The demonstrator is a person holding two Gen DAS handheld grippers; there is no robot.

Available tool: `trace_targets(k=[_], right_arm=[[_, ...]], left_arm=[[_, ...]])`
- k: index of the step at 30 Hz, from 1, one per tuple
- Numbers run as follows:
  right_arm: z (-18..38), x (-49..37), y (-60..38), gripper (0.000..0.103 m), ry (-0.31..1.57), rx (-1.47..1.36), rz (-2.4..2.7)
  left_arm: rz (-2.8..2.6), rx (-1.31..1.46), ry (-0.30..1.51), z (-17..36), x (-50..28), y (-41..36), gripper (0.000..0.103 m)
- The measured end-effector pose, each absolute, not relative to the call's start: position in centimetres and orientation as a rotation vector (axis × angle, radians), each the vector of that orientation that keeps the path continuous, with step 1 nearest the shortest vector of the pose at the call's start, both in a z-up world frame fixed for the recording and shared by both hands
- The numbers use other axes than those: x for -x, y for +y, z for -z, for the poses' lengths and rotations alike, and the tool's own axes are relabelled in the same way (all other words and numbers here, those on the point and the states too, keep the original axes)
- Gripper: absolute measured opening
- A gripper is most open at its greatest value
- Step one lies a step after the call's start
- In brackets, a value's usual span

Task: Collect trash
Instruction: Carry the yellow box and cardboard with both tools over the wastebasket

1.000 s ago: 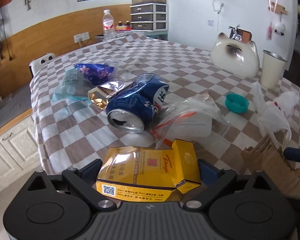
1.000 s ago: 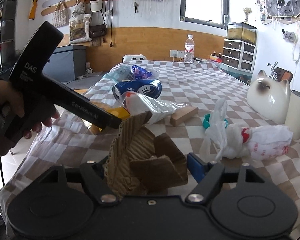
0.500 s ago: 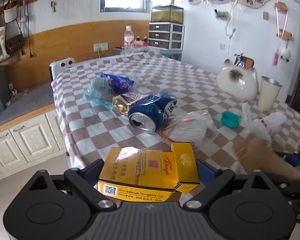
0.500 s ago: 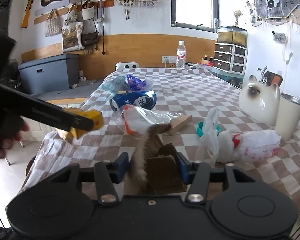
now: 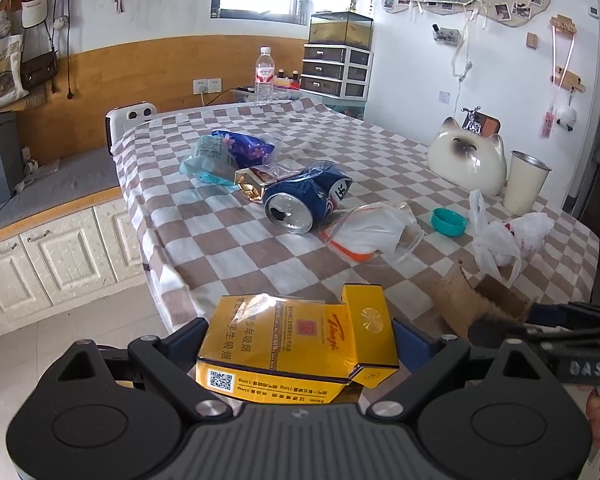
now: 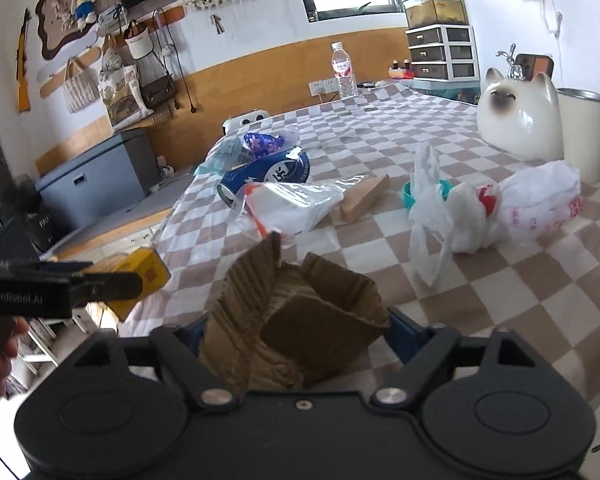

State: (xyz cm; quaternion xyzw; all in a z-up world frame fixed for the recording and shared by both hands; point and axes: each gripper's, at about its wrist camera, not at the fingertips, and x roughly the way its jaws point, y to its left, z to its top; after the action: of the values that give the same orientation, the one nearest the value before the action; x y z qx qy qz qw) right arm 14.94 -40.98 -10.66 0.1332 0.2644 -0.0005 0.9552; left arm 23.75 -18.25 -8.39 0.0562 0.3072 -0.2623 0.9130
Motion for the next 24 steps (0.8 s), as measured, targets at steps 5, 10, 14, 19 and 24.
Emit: trace_targets(k=[5,10,14,19,24], right_arm=[[9.9,-14.6,-40.6,0.064,0.515,-0.254,0.002],[8.8,-13.8,-40.1,0.064,0.486,-0.232,0.014],[7.9,-13.5,-39.3,0.064,0.467,-0.212,0.017],[6.9,-13.3,-37.6,0.064,0.445,-0.188,-0.009],[5.9,-13.8,-34.5,0.064,0.425,-0.155,-0.067]], left_arm=[[0.529,-0.099,0.623,8.1,-23.2,-17.7,0.095],[0.512,-0.085,0.599,7.6,-22.3,-16.8,0.095],[0.482,-0.061,0.579,6.9,-21.5,-15.2,0.095],[0.422,-0.033,0.564,6.4,-20.5,-12.3,0.095],[0.343,0.003,0.545,5.8,-19.6,-8.4,0.095]])
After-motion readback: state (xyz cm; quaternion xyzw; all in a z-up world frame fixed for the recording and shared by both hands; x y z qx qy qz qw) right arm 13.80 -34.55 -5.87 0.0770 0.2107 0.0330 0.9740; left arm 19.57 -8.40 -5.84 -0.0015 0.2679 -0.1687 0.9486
